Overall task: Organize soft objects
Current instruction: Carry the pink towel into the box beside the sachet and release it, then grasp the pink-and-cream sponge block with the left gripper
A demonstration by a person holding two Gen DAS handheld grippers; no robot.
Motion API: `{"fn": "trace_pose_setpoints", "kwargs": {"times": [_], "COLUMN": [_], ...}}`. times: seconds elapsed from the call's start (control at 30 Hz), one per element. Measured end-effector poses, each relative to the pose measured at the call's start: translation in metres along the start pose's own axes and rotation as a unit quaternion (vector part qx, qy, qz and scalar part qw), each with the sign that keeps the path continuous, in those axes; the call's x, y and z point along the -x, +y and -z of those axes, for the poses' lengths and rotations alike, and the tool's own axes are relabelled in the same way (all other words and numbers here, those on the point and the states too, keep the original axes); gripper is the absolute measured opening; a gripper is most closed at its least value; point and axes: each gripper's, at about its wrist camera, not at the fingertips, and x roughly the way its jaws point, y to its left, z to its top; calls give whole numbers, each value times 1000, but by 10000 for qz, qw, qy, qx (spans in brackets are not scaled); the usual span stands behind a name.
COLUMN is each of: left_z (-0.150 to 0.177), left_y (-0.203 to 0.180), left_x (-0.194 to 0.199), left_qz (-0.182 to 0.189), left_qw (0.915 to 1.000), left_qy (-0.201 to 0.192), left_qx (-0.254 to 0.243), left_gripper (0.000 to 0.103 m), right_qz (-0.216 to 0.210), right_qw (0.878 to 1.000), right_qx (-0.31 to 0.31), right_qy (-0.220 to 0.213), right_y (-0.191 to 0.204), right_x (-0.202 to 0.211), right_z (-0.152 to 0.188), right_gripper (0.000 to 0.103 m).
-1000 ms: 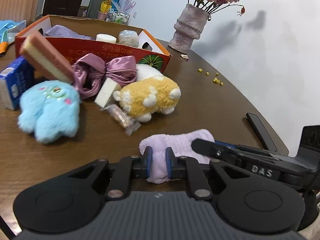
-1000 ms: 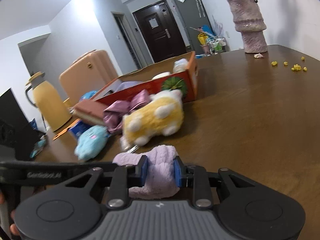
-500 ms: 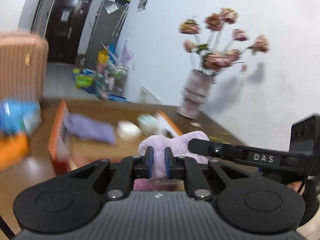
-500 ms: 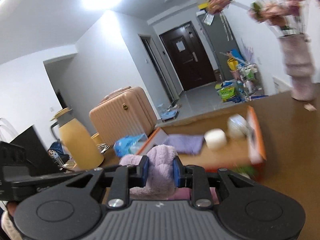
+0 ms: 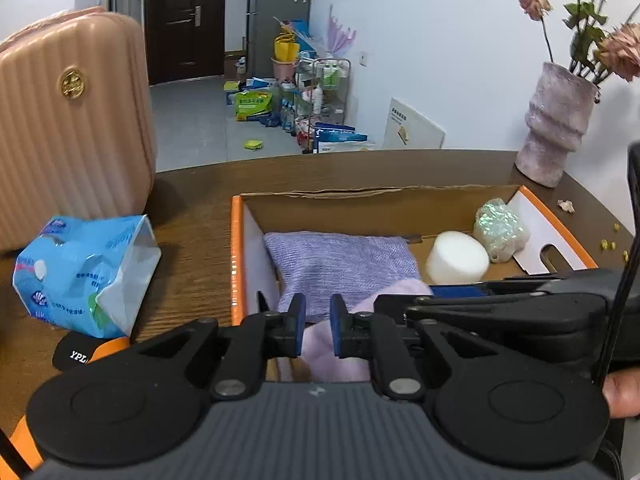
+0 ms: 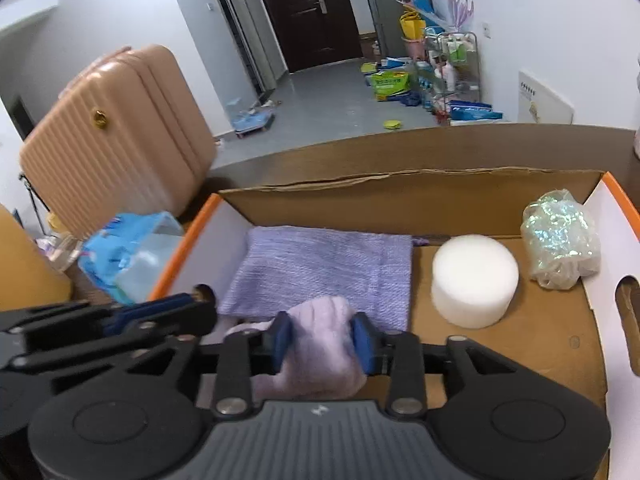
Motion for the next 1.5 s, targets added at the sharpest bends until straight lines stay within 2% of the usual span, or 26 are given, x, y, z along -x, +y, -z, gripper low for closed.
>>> {"fn": "trace_pose_setpoints", "kwargs": {"times": [0.03, 0.1, 0.13, 0.2, 0.33, 0.4, 0.47, 0.6, 0.7, 0.8, 0.87, 1.0, 1.13, 1.2, 1.3, 1.4, 1.5], "left_z": [-1, -2, -3, -5, -8, 0, 13, 47, 77, 111, 138, 189, 238, 255, 270, 269, 264], "left_y": [4, 10, 11, 13, 6, -1, -9, -26, -39, -55, -70, -92, -107, -112, -114, -111, -110], "left_x": [1, 11, 19, 37, 85, 113, 143, 197, 231, 259, 269, 285, 298, 295, 284, 277, 273], "left_qz": [36, 24, -1, -24, 2, -83, -171, -303, -383, -413, -622, -912, -897, -786, -743, -749, -844], "left_qw": [9999, 9998, 9998, 9996, 9994, 9990, 9983, 9964, 9957, 9936, 9910, 9855, 9833, 9858, 9902, 9914, 9900], "left_qy": [22, -34, -92, -209, -350, -445, -530, -728, -818, -1018, -1135, -1404, -1582, -1478, -1178, -1070, -1132], "left_qx": [96, 177, 168, 208, 83, -40, -154, -304, -227, -264, -347, -274, -107, -105, -21, 69, -11], "left_gripper": [20, 23, 25, 39, 46, 60, 68, 72, 77, 84, 84, 85, 91, 92, 91, 92, 92], "right_qz": [-2, -31, -46, -75, -160, -261, -360, -374, -301, -419, -294, 190, 293, 277, 335, 609, 616], "right_qw": [10000, 9998, 9997, 9991, 9964, 9949, 9926, 9844, 9805, 9773, 9721, 9613, 9624, 9668, 9749, 9756, 9737], "right_qx": [27, -11, 9, 156, 400, 562, 768, 1110, 1100, 1074, 1273, 1503, 1471, 1153, 671, 837, 982], "right_qy": [-72, -195, -227, -380, -732, -793, -869, -1310, -1603, -1778, -1946, -2303, -2266, -2264, -2097, -1938, -1960], "right_y": [-1, -4, -6, -5, -5, -6, -8, -20, -33, -45, -49, -59, -66, -71, -76, -68, -62], "right_x": [2, 10, 17, 37, 92, 124, 154, 222, 262, 295, 311, 329, 334, 335, 328, 317, 314], "right_z": [1, 2, 0, -3, -6, -2, 4, 32, 55, 89, 117, 181, 246, 276, 309, 325, 325], "right_gripper": [50, 57, 57, 57, 61, 62, 65, 81, 85, 86, 87, 91, 93, 97, 97, 97, 97]}}
